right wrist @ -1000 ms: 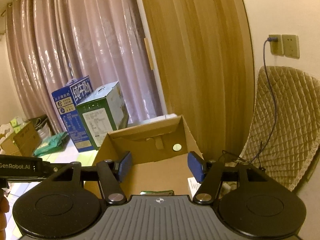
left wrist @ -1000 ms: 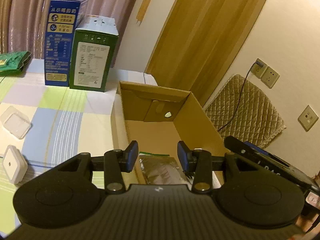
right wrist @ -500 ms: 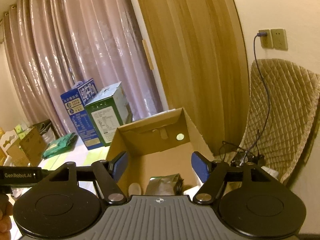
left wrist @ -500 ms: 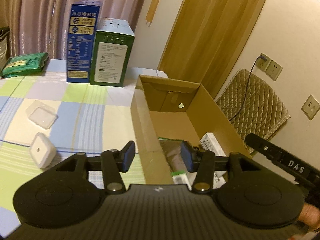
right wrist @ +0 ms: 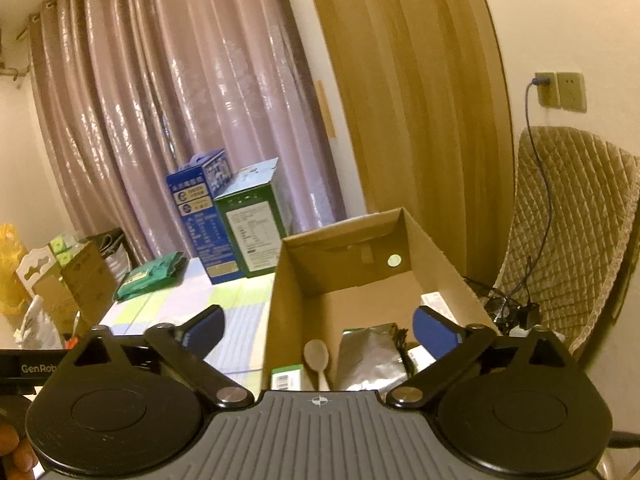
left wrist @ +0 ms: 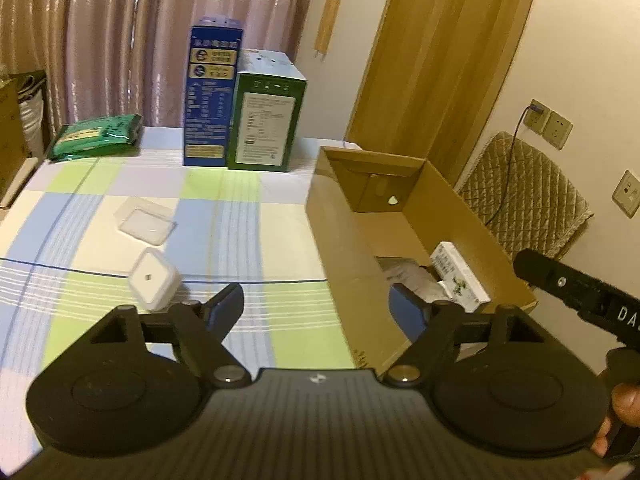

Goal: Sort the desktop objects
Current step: 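Move both tools back over the table toward the night light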

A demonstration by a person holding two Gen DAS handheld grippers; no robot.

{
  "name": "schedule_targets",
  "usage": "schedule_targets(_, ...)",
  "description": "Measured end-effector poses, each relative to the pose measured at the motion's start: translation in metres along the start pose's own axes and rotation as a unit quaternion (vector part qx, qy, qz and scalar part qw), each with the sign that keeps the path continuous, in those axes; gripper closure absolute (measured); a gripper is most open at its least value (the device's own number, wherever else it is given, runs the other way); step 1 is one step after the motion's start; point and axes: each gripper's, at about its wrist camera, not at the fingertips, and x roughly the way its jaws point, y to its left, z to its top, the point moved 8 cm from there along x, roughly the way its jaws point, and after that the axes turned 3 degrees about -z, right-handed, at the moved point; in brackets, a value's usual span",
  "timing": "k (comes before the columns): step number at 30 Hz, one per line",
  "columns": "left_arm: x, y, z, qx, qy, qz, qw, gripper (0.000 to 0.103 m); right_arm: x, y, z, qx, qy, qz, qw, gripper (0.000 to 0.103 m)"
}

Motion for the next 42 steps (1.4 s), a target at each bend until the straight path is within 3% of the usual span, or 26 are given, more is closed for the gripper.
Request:
schedule_targets(10,-0.026,0.035,-0.024,0.005,0.0,0.022,0.9997,0.001,-0.006,0.036,-0.015,-0.025,0.013,0.008,1.0,0.002)
schedule_targets(22,-0.039,0.106,-0.065,-0.007,0.026,0.071,0.9971,0.001,0.002,0.077,-0.042,-0.061,0.04,0.035,0.997,0.002)
schedule_targets(34,-0.038,0.156,-0.066,0.014,0.032,0.108,0.9935,0.001,0.018,0.124,-0.062,-0.119,0.05,0.061,0.99,0.002)
schedule_targets(42,-0.03,0.186,-0.064,0.022,0.034,0.122,0.9917,0.001,0.034,0.167,-0.074,-0.182,0.047,0.089,0.978,0.002)
